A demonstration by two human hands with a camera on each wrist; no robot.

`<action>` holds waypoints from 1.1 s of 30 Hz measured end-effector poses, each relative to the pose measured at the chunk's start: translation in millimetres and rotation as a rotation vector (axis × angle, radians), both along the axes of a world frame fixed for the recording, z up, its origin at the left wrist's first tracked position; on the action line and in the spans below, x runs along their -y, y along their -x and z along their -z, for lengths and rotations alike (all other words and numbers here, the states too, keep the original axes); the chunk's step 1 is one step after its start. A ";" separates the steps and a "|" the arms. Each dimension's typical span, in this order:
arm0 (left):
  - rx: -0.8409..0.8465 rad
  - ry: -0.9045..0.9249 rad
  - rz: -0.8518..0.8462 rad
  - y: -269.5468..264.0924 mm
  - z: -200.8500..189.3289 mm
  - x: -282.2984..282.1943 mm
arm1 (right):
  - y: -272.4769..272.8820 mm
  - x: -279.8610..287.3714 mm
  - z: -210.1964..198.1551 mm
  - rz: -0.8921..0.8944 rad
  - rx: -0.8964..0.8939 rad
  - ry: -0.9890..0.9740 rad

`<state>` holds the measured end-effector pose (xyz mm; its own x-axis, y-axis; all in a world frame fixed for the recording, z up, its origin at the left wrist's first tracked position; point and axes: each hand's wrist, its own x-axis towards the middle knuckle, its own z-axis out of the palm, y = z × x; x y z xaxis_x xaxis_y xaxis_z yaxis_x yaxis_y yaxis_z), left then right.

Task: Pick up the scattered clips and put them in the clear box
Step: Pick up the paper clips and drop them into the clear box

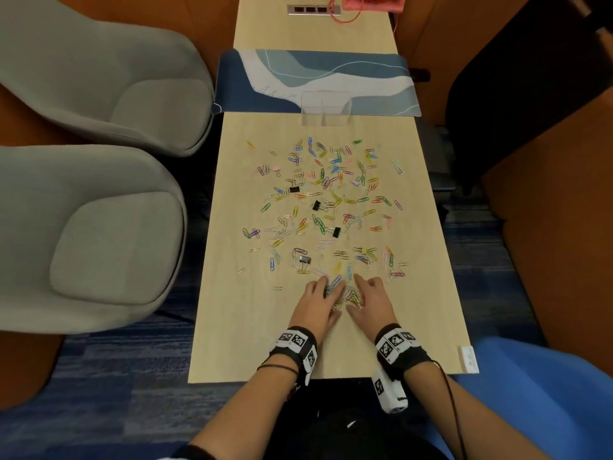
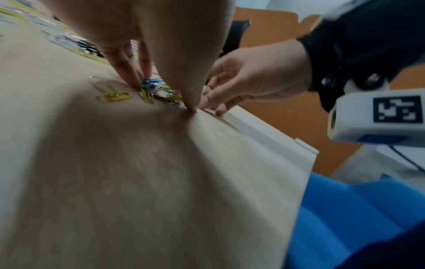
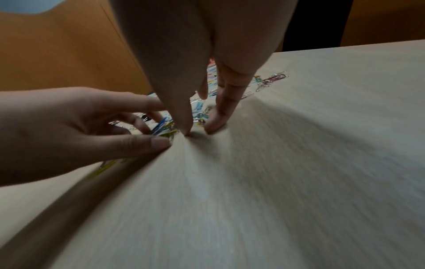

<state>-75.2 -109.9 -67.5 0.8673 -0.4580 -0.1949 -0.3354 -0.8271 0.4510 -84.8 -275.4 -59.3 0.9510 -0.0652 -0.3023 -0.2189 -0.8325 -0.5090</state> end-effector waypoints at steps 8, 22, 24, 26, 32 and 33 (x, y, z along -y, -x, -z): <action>0.014 0.097 -0.001 -22.1 8.1 -16.6 | -1.0 -9.8 -1.0 -0.119 0.050 0.130; -0.238 0.500 -0.521 -45.6 -4.7 -51.8 | -18.8 -39.1 -7.1 -0.224 -0.072 0.257; -0.256 0.533 -0.556 -48.3 -9.8 -59.5 | -15.3 -43.0 -4.1 -0.327 -0.044 0.380; -0.265 0.551 -0.571 -52.1 -15.8 -67.1 | -15.7 -43.2 -5.5 -0.356 -0.015 0.419; -0.257 0.592 -0.559 -65.2 -28.5 -74.1 | -40.0 -39.2 -6.2 -0.379 -0.022 0.394; -0.262 0.601 -0.554 -67.3 -30.5 -72.7 | -43.8 -39.1 -7.3 -0.369 -0.025 0.379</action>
<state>-8.0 -37.2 -37.0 0.9573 -0.0712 -0.2804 0.2228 -0.4367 0.8716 -41.0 -236.3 -52.0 0.9243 0.1630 -0.3450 0.1149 -0.9811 -0.1555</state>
